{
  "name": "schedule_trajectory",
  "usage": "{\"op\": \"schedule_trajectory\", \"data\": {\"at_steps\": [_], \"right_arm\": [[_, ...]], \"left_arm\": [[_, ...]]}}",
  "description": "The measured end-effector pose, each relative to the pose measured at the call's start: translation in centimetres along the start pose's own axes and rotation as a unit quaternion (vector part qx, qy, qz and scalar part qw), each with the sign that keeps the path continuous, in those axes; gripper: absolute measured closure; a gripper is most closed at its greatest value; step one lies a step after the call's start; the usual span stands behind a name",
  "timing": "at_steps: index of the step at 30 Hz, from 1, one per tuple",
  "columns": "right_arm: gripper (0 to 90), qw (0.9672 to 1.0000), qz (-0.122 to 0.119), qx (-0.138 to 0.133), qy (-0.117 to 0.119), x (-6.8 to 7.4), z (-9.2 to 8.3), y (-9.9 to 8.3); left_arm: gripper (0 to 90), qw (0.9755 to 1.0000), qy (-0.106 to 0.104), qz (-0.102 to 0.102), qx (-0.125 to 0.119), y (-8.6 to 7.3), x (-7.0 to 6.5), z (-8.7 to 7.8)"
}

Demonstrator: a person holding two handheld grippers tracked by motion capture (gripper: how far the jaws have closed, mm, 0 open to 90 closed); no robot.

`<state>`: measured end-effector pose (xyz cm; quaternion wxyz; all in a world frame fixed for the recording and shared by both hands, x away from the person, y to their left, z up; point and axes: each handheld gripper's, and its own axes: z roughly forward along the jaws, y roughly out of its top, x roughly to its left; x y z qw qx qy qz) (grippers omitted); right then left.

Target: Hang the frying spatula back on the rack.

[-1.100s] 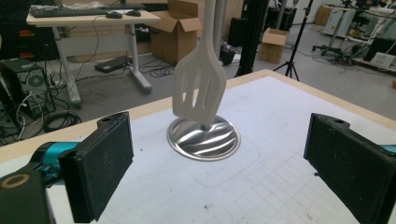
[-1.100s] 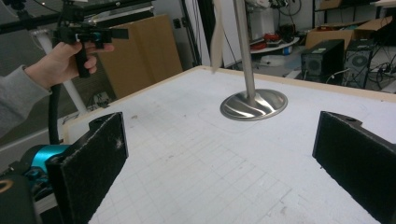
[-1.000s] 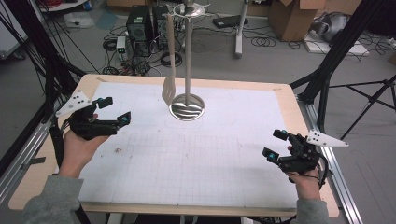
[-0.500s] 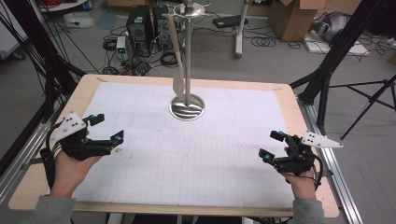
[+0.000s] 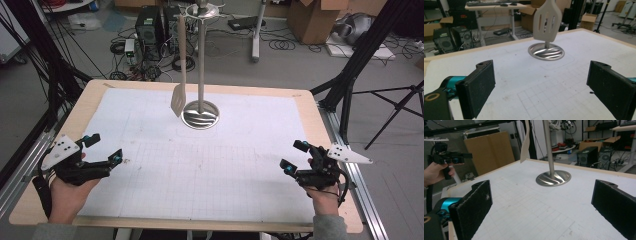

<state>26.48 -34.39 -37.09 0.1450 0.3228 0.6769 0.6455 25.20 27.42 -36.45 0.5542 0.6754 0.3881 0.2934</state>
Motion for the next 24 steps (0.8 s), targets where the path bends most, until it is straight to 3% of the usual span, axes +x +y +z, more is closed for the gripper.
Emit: {"op": "schedule_trajectory", "data": {"at_steps": [5, 11, 24], "right_arm": [[2.1, 0.9999, 0.001, 0.012, -0.011, -0.3, -0.4, -0.8], [2.1, 0.9995, -0.007, -0.006, -0.031, -0.6, -1.1, -1.0], [2.0, 0.999, -0.007, -0.016, -0.041, -0.8, -1.5, -1.4]], "left_arm": [[8.5, 0.9999, 0.008, -0.01, 0.009, -1.1, 0.6, 0.0], [8.5, 0.9995, 0.02, -0.02, 0.014, -1.9, 1.4, 0.0], [8.5, 0.999, 0.032, -0.017, 0.026, -2.4, 1.1, -0.1]]}}
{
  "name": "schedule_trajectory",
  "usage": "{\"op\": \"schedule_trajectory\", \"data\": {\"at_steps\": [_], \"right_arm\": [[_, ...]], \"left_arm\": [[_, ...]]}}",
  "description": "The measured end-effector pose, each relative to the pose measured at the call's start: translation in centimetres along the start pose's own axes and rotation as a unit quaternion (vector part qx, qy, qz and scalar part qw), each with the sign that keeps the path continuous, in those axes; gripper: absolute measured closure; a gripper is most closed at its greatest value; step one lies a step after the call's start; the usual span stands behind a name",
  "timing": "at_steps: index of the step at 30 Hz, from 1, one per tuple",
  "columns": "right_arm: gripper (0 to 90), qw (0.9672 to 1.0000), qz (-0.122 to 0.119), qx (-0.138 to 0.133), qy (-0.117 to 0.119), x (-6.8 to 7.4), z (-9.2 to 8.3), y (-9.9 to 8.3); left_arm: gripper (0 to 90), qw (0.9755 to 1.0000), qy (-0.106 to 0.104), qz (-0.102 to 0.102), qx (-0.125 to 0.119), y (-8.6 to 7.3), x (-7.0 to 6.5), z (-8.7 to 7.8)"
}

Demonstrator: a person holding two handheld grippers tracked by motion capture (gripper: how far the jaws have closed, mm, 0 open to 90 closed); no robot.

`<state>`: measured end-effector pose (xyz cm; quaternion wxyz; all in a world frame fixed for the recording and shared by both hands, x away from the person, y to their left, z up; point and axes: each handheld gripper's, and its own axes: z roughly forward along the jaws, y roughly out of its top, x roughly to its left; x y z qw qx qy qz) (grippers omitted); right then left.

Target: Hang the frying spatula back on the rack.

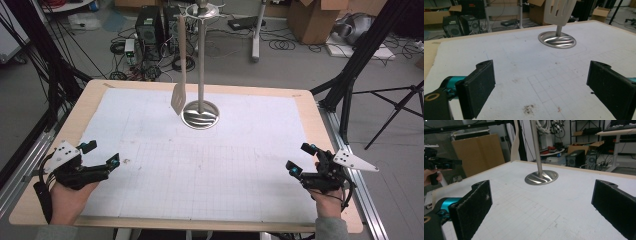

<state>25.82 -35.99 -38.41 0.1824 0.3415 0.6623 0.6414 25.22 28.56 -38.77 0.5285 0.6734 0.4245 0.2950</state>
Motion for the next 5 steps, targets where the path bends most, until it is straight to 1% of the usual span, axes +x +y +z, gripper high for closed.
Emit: {"op": "schedule_trajectory", "data": {"at_steps": [5], "right_arm": [[2.0, 1.0, 0.005, -0.003, -0.004, -0.13, 0.03, -0.09]], "left_arm": [[8.5, 1.0, 0.003, -0.003, 0.001, -0.02, 0.08, -0.07]]}}
